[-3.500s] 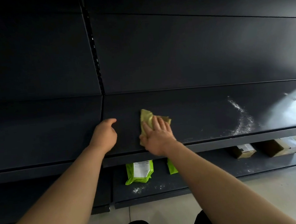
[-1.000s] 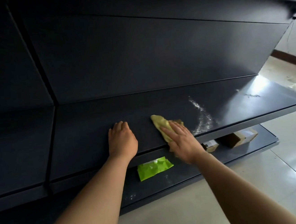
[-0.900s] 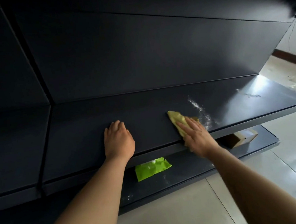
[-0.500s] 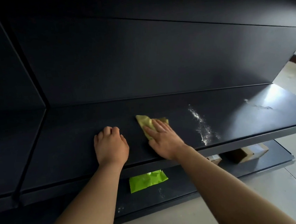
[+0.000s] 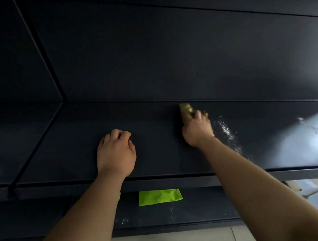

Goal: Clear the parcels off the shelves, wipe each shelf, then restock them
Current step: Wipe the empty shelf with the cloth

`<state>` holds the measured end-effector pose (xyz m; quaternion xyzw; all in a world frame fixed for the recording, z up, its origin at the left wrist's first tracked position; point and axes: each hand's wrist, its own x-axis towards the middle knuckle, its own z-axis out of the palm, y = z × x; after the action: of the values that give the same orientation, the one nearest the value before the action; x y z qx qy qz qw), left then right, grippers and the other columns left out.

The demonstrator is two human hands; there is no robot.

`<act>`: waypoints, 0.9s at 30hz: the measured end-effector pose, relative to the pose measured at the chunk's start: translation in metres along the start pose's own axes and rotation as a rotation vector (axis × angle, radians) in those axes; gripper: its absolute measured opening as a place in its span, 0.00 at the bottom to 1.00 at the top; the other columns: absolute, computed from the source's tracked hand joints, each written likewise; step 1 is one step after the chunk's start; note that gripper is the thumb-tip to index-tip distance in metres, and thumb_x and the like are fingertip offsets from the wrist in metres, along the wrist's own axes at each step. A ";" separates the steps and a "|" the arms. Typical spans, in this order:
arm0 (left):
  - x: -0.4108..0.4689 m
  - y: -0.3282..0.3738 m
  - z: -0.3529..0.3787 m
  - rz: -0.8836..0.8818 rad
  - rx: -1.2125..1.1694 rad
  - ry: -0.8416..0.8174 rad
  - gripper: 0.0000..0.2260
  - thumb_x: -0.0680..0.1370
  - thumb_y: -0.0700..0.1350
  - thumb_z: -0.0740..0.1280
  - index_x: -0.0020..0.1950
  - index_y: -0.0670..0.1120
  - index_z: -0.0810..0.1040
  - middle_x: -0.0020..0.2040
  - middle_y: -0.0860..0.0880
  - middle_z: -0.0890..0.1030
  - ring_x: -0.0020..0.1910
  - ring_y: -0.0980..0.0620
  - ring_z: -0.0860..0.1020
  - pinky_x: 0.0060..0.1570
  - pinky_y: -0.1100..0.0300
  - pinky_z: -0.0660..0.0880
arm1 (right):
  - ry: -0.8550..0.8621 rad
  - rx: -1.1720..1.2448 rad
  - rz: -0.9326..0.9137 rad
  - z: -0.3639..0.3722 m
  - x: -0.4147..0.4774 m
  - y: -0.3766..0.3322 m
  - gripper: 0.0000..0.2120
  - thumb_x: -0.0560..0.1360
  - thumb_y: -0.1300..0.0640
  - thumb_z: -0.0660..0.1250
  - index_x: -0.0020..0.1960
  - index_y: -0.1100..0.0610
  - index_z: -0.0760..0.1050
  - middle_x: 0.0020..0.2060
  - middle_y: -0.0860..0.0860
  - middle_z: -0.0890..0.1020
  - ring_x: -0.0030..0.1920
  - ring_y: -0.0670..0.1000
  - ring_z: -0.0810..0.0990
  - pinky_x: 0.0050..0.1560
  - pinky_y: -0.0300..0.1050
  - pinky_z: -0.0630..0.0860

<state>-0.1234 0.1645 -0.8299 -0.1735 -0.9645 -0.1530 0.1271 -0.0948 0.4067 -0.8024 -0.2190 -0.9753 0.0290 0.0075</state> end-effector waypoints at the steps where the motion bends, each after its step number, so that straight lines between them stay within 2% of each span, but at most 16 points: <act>1: 0.000 0.000 0.000 0.001 0.009 0.003 0.14 0.80 0.47 0.58 0.63 0.49 0.75 0.60 0.49 0.74 0.56 0.47 0.73 0.58 0.52 0.70 | -0.002 0.001 -0.079 0.002 0.002 -0.017 0.28 0.77 0.54 0.56 0.77 0.51 0.57 0.68 0.61 0.64 0.68 0.64 0.64 0.72 0.55 0.57; 3: 0.000 -0.002 0.001 -0.002 0.011 0.010 0.14 0.79 0.47 0.58 0.63 0.49 0.75 0.60 0.50 0.74 0.56 0.48 0.73 0.58 0.52 0.70 | -0.023 0.043 -0.260 0.007 0.006 -0.057 0.28 0.78 0.54 0.55 0.77 0.50 0.57 0.72 0.59 0.62 0.72 0.62 0.59 0.75 0.54 0.50; 5: 0.001 -0.002 0.002 -0.010 0.001 0.010 0.15 0.80 0.48 0.57 0.64 0.50 0.75 0.60 0.50 0.74 0.56 0.48 0.73 0.59 0.52 0.70 | -0.072 0.098 -0.359 0.009 0.014 -0.090 0.27 0.79 0.54 0.54 0.78 0.49 0.56 0.76 0.56 0.56 0.77 0.58 0.50 0.76 0.51 0.43; 7: 0.002 -0.003 0.003 -0.016 -0.003 0.002 0.15 0.80 0.49 0.56 0.64 0.52 0.74 0.61 0.51 0.73 0.57 0.49 0.73 0.61 0.53 0.70 | -0.105 0.063 -0.406 0.007 0.026 -0.104 0.27 0.80 0.53 0.53 0.78 0.48 0.54 0.78 0.53 0.51 0.78 0.55 0.46 0.77 0.52 0.41; 9: 0.002 -0.003 0.003 -0.017 -0.008 -0.001 0.16 0.80 0.49 0.56 0.65 0.52 0.74 0.62 0.52 0.73 0.58 0.50 0.72 0.61 0.53 0.69 | -0.128 0.057 -0.390 0.004 0.038 -0.098 0.27 0.80 0.52 0.53 0.78 0.46 0.52 0.79 0.51 0.48 0.78 0.55 0.45 0.77 0.51 0.43; 14: 0.001 -0.005 0.003 -0.019 -0.016 0.000 0.15 0.80 0.48 0.57 0.65 0.51 0.74 0.62 0.53 0.73 0.58 0.49 0.73 0.61 0.53 0.70 | -0.038 0.123 -0.192 -0.004 0.060 -0.029 0.28 0.79 0.50 0.54 0.78 0.46 0.52 0.78 0.51 0.53 0.77 0.56 0.50 0.76 0.51 0.49; 20: 0.000 -0.003 0.002 -0.036 0.008 -0.006 0.15 0.80 0.48 0.57 0.66 0.51 0.74 0.62 0.54 0.73 0.58 0.49 0.73 0.59 0.53 0.71 | -0.077 0.022 0.127 -0.002 0.055 0.066 0.25 0.80 0.47 0.48 0.77 0.49 0.55 0.78 0.55 0.51 0.77 0.57 0.48 0.76 0.56 0.44; 24: 0.000 -0.001 0.000 -0.030 0.015 -0.028 0.16 0.81 0.48 0.56 0.67 0.50 0.74 0.64 0.52 0.73 0.58 0.48 0.73 0.61 0.52 0.70 | -0.099 -0.033 0.293 -0.001 0.034 0.074 0.26 0.79 0.48 0.47 0.77 0.50 0.54 0.77 0.59 0.51 0.76 0.60 0.48 0.75 0.59 0.43; 27: -0.001 0.000 -0.002 -0.017 0.031 -0.052 0.16 0.81 0.47 0.56 0.68 0.49 0.74 0.65 0.50 0.73 0.60 0.46 0.73 0.65 0.50 0.68 | -0.127 -0.057 0.321 0.000 0.012 0.049 0.28 0.79 0.46 0.46 0.78 0.48 0.51 0.77 0.60 0.49 0.76 0.62 0.47 0.74 0.61 0.42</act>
<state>-0.1223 0.1639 -0.8286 -0.1673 -0.9712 -0.1346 0.1034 -0.0852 0.4560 -0.8048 -0.3698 -0.9267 0.0156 -0.0650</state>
